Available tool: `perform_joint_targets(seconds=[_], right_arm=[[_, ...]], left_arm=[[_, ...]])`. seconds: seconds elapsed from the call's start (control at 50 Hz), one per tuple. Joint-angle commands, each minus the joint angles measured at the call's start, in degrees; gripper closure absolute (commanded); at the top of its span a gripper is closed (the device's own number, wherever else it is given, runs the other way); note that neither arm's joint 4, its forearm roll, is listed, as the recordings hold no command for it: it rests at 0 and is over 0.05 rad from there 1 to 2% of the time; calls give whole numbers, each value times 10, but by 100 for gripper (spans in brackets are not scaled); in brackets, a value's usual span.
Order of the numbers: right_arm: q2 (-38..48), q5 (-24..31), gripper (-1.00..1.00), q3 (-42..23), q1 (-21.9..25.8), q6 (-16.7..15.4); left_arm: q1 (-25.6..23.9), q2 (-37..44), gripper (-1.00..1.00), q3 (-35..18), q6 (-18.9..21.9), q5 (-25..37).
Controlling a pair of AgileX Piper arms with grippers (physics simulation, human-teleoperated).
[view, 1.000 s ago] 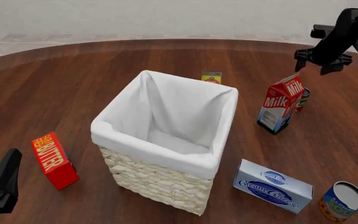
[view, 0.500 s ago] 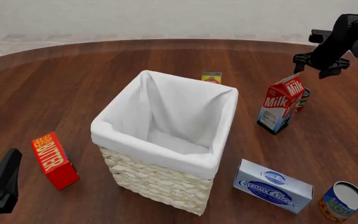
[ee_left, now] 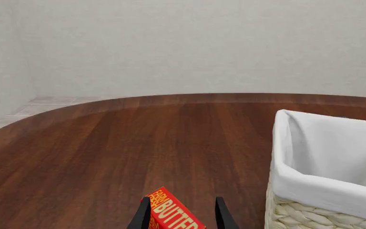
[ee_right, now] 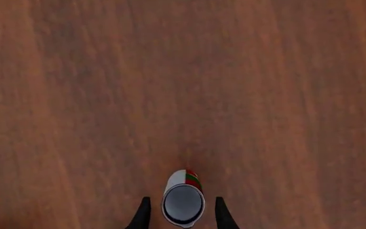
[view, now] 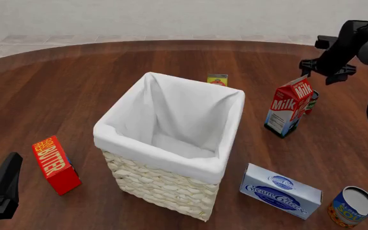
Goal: Pick up the tomato sauce, and put it in the basket.
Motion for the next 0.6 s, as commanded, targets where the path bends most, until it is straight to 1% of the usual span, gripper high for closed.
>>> perform_joint_targets(seconds=[0.02,0.26,0.6], right_arm=[[3,-5,-100,6,0,0],[4,-17,-100,24,-1,-1],[21,-10,-100,11,-3,-6]], left_arm=[[-1,-3,-100,0,1,3],[-1,-3,-100,0,1,3],[-1,-3,-100,0,1,3]])
